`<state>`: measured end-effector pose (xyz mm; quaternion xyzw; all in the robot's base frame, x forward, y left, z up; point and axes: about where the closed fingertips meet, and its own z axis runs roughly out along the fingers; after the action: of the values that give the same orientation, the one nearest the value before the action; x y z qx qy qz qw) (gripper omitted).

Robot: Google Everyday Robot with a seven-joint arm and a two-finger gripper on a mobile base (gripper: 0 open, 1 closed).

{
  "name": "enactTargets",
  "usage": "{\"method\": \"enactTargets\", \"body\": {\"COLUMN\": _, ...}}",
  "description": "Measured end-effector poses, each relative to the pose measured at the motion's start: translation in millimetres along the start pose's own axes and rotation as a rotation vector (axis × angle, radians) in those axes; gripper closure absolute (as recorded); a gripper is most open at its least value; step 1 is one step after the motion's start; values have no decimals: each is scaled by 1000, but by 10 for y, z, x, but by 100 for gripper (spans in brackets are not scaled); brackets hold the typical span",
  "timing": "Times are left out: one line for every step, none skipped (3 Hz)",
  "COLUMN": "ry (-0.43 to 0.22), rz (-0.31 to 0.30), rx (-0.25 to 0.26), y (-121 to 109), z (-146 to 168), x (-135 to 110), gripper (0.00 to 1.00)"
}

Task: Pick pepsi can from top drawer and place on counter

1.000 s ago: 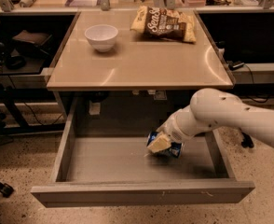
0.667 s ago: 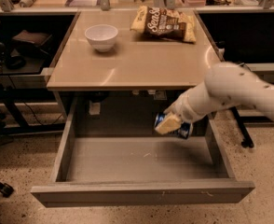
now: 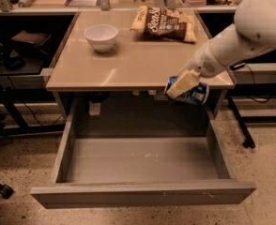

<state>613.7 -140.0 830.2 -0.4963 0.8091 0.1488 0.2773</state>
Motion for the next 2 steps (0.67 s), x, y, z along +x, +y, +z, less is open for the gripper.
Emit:
{"method": "enactTargets", "body": {"ry": -57, "rz": 2, "rx": 73, "y": -263, "z": -660, "x": -504, "gripper": 100}}
{"method": "enactTargets", "body": {"ry": -121, "rz": -22, "rx": 133, "y": -400, "z": -1108, "x": -1153, "gripper": 100}}
